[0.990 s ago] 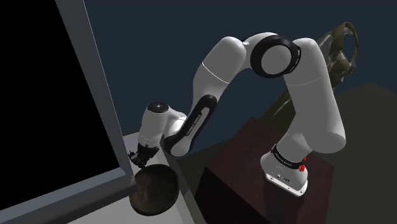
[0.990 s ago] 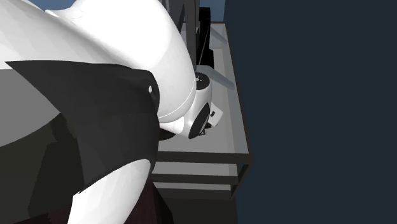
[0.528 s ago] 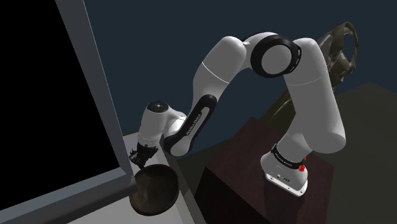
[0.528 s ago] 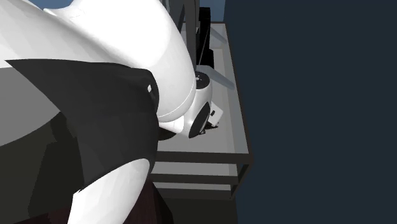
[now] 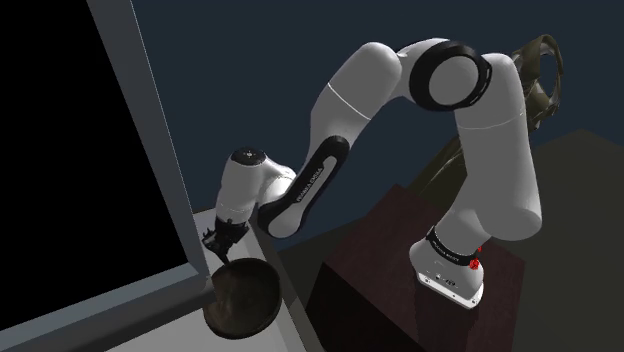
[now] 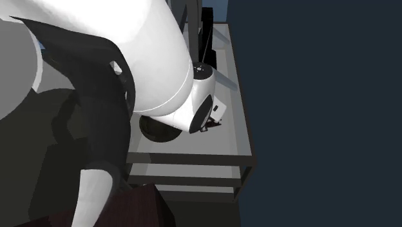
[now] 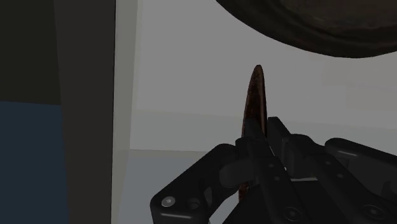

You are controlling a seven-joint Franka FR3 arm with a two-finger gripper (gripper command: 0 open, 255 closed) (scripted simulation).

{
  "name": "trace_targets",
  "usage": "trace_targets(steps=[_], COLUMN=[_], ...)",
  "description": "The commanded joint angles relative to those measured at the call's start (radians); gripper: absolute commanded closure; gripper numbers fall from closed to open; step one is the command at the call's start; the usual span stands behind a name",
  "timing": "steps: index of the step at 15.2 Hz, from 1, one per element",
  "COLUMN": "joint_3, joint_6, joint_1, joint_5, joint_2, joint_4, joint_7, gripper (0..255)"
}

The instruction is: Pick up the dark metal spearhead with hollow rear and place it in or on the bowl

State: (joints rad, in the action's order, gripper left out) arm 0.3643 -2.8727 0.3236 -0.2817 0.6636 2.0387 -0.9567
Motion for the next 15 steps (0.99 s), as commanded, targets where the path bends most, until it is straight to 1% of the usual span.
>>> trace_targets(steps=[1, 15], joint_3=[0.014, 0.114], joint_6=[0.017, 0.146], joint_1=[-0.011, -0.092], joint_5=[0.008, 0.085], joint_2=[-0.022, -0.178], joint_4=[0.007, 0.038], joint_7=[0.005, 0.047], gripper=[255, 255])
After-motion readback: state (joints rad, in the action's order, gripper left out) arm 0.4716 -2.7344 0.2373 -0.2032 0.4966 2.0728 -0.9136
